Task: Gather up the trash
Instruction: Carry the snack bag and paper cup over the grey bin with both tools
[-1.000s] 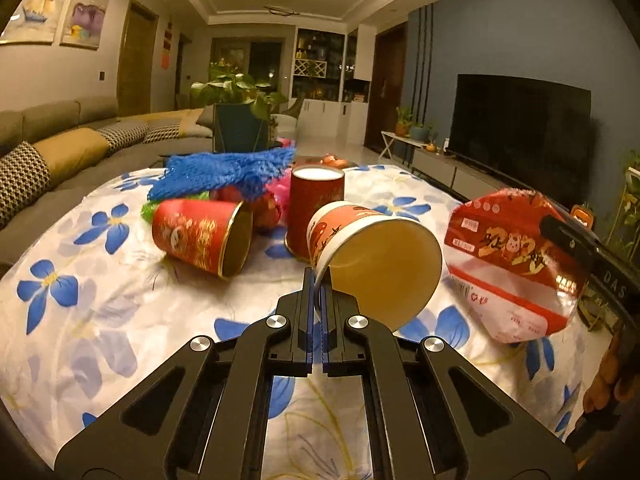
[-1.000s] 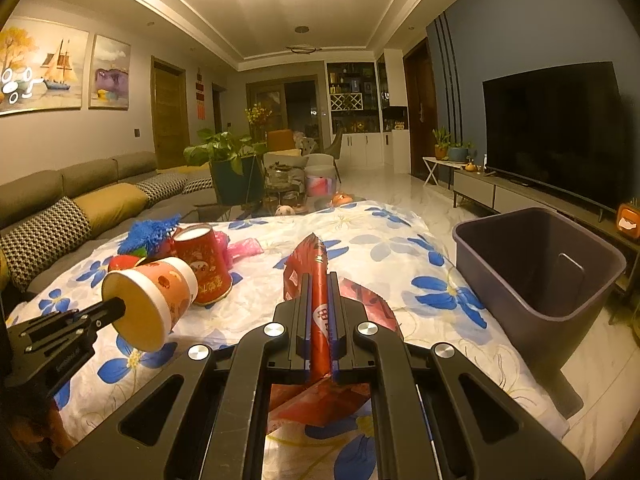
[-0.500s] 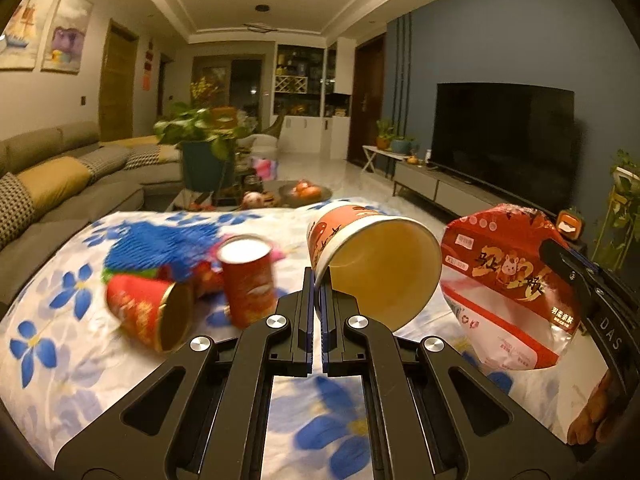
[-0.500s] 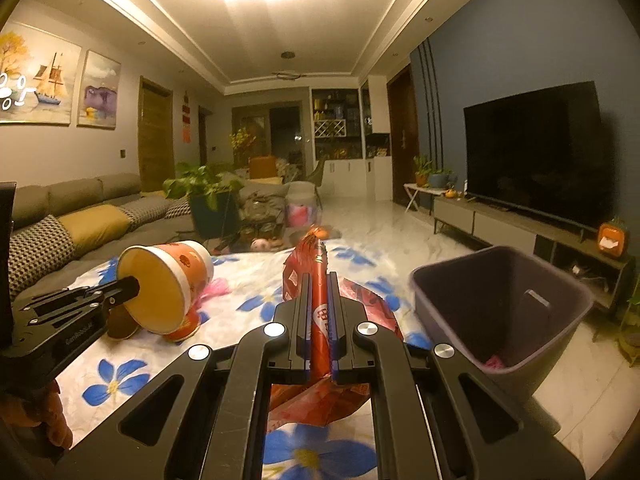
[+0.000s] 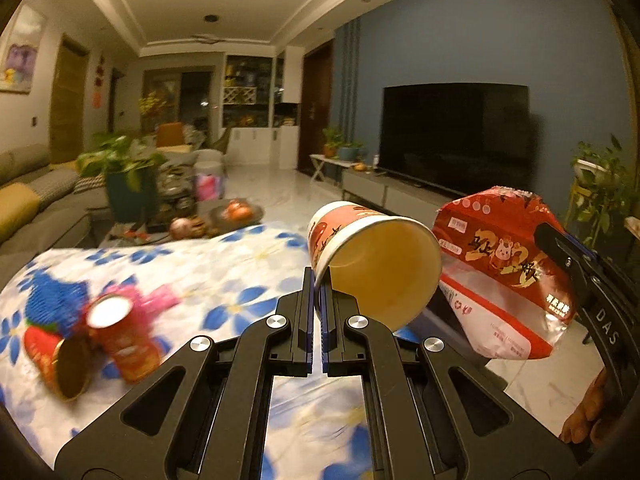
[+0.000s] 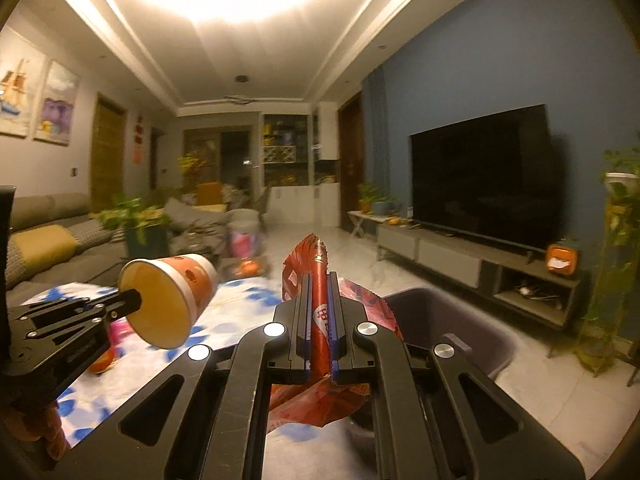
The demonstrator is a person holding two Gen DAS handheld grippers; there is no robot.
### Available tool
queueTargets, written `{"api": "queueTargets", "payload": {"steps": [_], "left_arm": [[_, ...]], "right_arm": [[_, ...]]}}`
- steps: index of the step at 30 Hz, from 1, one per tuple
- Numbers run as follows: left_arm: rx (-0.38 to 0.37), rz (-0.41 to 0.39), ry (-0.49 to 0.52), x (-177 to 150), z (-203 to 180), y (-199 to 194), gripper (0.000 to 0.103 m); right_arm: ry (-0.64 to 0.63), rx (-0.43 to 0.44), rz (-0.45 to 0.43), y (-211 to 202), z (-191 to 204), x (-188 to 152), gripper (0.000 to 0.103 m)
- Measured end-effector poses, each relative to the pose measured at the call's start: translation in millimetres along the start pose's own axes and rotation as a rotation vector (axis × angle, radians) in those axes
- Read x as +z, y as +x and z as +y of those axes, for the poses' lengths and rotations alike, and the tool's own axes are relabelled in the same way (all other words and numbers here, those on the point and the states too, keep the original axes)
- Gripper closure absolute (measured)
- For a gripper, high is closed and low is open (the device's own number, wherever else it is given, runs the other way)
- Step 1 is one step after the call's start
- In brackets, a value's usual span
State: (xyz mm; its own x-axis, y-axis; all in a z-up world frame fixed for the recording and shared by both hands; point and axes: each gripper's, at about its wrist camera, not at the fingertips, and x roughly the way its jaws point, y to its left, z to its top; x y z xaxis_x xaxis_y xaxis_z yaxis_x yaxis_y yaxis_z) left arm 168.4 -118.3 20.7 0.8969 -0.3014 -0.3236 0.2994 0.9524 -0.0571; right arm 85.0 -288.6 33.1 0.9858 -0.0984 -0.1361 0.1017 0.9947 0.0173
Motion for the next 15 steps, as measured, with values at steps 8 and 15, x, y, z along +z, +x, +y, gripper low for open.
{"api": "queueTargets", "payload": {"steps": [8,15], "left_arm": [[-0.091,-0.003,0.018,8.1,-46.4,41.6,0.101],[-0.147,0.014,0.025,9.4,-75.7,81.1,0.101]], "right_arm": [[0.038,-0.124,-0.01,18.6,-58.8,2.8,0.096],[0.049,-0.164,-0.004,30.8,-82.0,-3.6,0.096]]}}
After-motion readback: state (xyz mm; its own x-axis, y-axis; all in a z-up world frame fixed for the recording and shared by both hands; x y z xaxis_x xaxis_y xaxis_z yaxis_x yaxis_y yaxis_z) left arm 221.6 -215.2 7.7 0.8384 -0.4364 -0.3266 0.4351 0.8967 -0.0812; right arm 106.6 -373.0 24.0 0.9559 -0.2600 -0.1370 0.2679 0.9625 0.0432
